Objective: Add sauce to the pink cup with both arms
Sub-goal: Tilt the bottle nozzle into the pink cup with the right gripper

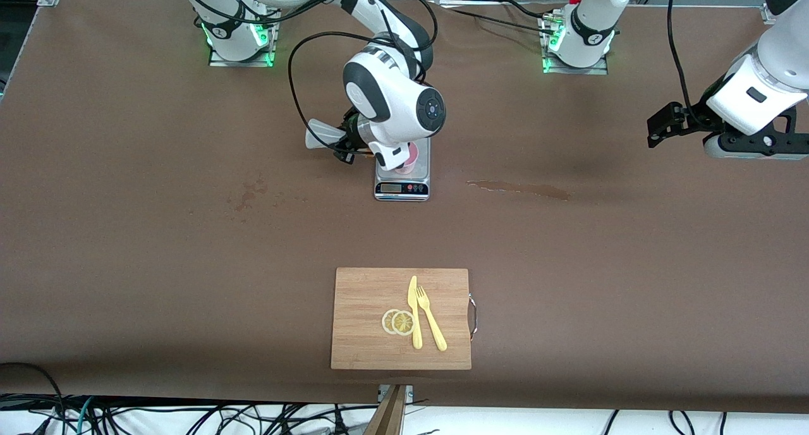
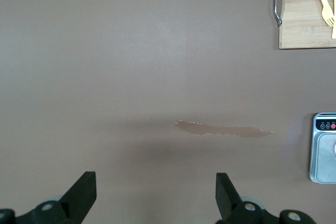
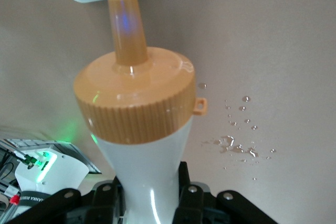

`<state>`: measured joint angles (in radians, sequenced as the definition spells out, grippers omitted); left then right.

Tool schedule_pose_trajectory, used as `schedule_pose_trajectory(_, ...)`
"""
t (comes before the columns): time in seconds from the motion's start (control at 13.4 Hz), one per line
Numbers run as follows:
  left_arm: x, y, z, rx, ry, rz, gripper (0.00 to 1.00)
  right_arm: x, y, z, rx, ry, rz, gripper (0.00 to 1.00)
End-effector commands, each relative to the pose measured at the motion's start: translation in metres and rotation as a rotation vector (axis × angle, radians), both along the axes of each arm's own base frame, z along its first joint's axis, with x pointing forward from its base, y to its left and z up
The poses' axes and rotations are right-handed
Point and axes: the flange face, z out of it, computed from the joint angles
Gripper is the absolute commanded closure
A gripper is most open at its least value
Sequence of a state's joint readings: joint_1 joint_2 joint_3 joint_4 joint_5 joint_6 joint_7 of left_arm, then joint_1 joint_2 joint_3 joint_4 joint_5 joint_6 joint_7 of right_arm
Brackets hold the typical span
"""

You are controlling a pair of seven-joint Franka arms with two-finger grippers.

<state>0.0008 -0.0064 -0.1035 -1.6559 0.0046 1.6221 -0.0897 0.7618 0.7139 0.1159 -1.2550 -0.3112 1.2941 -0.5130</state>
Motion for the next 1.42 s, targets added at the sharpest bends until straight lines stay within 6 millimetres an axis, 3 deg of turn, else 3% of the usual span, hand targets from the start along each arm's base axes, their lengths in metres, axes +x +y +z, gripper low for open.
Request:
schedule_pose_trajectory(0.0, 0.002, 0.002, 0.006, -0.013, 0.008, -0.011, 0.00, 0.000, 0.011, 0.008, -0.051, -0.022, 0.013, 0.99)
schedule_pose_trajectory(0.75, 0.001, 0.002, 0.005, -0.011, 0.016, -0.012, 0.00, -0.018, 0.029, -0.007, -0.143, -0.045, 0.063, 0.99)
schedule_pose_trajectory(1.34, -0.001, 0.003, 0.005, -0.012, 0.026, -0.014, 0.00, -0.016, 0.030, -0.007, -0.149, -0.058, 0.066, 0.97)
